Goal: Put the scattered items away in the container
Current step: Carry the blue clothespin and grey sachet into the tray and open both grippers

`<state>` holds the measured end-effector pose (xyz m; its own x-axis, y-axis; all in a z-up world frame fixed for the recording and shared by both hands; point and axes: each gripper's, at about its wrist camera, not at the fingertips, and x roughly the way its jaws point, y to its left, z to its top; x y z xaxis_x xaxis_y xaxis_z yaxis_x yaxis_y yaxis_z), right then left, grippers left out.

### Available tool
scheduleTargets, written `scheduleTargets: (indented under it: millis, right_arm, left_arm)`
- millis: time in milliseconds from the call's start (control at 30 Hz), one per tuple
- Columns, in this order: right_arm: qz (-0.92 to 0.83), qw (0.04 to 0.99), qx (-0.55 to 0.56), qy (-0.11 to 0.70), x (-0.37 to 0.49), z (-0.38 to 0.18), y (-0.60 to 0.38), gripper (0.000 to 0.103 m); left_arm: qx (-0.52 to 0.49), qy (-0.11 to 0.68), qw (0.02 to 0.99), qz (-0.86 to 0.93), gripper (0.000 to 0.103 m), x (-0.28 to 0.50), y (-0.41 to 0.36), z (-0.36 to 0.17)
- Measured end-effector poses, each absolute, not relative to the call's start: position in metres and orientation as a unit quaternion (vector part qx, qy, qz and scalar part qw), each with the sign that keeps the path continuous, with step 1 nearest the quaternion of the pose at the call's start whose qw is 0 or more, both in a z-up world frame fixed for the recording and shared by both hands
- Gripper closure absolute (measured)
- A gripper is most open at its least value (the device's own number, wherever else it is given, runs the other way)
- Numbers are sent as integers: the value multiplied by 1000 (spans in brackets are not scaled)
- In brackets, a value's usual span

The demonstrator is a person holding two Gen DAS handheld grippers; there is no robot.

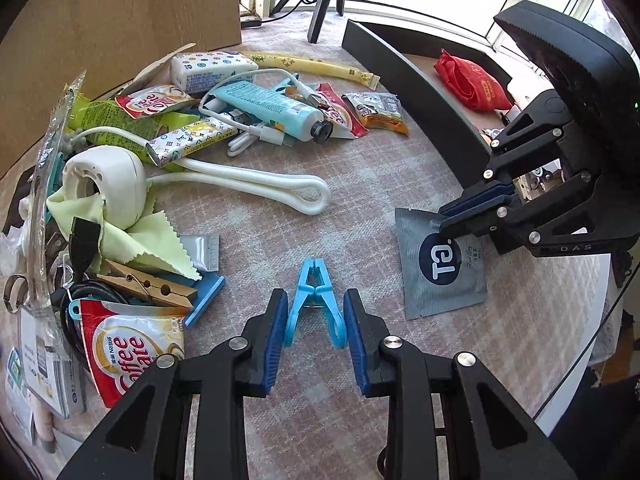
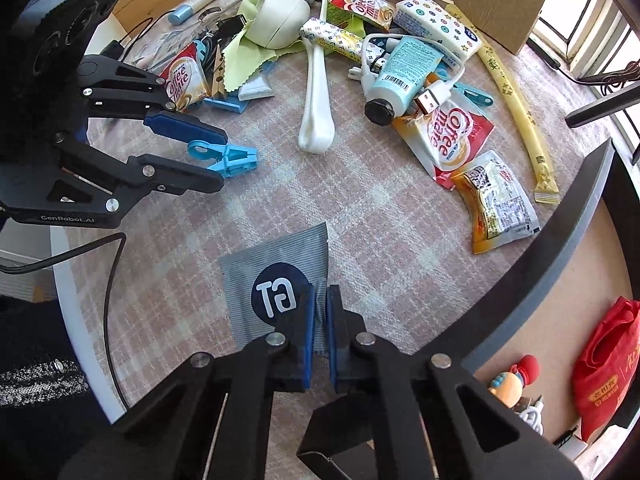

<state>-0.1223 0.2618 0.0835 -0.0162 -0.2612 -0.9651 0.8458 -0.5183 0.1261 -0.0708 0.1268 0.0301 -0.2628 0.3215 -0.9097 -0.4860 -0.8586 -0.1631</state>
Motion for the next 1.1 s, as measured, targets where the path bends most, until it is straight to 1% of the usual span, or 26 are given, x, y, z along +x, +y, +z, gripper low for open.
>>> scheduleTargets:
  millis: [267, 367, 467, 567, 800, 833, 867, 900, 933, 967, 1000, 1033, 1100]
  right_arm:
    - [-717, 404, 536, 189, -137, 130, 292, 99]
    - [-744, 388, 520, 161, -102, 134, 324, 99]
    - [-766, 375, 507, 129, -105, 124, 324, 99]
    - [-790, 348, 493, 107, -111, 138, 353, 99]
    - [-827, 265, 491, 73, -130, 147, 422, 99]
    - [-835, 251, 485, 70, -131, 147, 431, 96]
    - [-842, 235, 481, 65, -131, 148, 439, 95]
    - [-846, 218, 483, 57, -133, 148, 446, 88]
    - [-850, 205, 483, 49, -133, 148, 452, 78]
    - [-856, 196, 476, 43, -132, 150, 457, 74]
    - [-862, 191, 468, 42, -130, 151, 460, 66]
    - [-865, 186, 463, 46, -129, 153, 462, 60]
    - [-867, 186, 458, 56, -126, 154, 461, 59]
  left_arm:
    - [-516, 61, 259, 814, 76, -67, 133, 62]
    - [-499, 54, 267, 822, 76, -69, 141, 75]
    - [-489, 46, 280, 825, 76, -75, 153, 87]
    - [-472, 45, 303, 826, 76, -79, 177, 100]
    - [-435, 62, 370, 819, 76, -82, 257, 127]
    - [-429, 58, 375, 820, 73, -82, 268, 129]
    - [-428, 55, 376, 820, 69, -84, 278, 130]
    - [-435, 55, 377, 816, 49, -86, 288, 128]
    - [-437, 54, 376, 816, 39, -87, 295, 127]
    - [-432, 53, 375, 819, 41, -87, 300, 127]
    - [-431, 57, 374, 819, 42, -86, 303, 126]
    - [-433, 61, 371, 819, 42, -86, 305, 125]
    - [-434, 67, 369, 819, 42, -84, 304, 123]
